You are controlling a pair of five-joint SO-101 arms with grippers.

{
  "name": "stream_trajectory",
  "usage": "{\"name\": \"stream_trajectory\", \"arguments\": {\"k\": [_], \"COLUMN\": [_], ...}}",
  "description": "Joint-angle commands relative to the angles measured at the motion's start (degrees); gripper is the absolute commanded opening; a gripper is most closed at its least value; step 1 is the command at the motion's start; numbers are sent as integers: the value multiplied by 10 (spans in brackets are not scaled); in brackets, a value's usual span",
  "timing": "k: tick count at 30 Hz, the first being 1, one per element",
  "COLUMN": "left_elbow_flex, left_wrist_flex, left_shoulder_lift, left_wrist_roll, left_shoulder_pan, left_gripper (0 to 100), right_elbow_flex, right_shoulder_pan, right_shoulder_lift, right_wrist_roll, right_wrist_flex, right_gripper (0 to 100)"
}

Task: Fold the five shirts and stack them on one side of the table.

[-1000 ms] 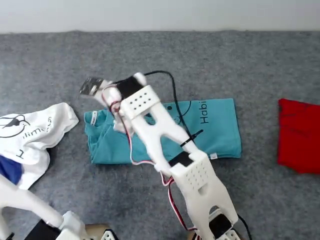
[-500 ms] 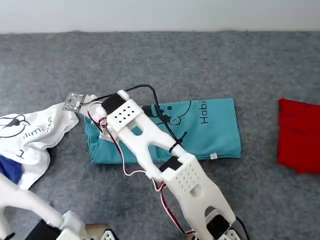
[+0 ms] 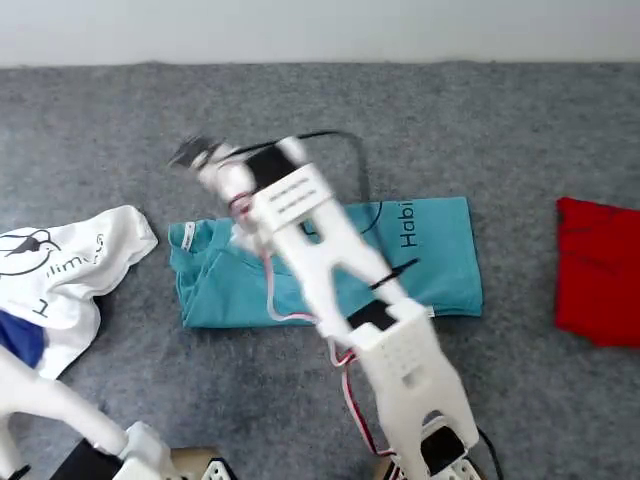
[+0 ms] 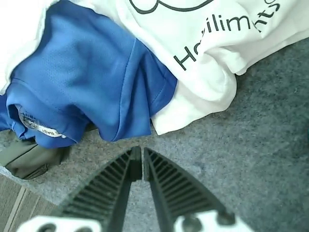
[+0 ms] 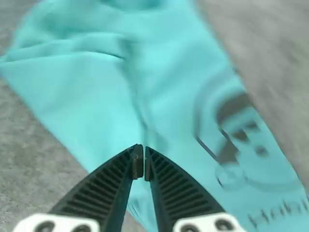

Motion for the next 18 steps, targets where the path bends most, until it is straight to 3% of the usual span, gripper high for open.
{"name": "stream_trajectory", "arguments": {"k": [1, 5, 12, 18], "left_elbow_flex": [-2, -3, 0, 0], "left_wrist_flex": [-18, -28, -27, -27], "left_shoulder_lift": [-18, -17, -16, -12], "left_wrist_roll": [-4, -4, -4, -2], "left_shoulder_pan": [1, 1, 40, 94], "left_gripper": [14, 14, 14, 14], "right_elbow_flex": [70, 174, 224, 226], "right_shoulder_pan": [59, 143, 276, 333], "right_shoulder_lift": [-95, -166, -196, -175], "right_wrist_roll": [-12, -37, -132, -192], "right_wrist_flex": [27, 24, 22, -22], "right_gripper": [13, 72, 330, 369]}}
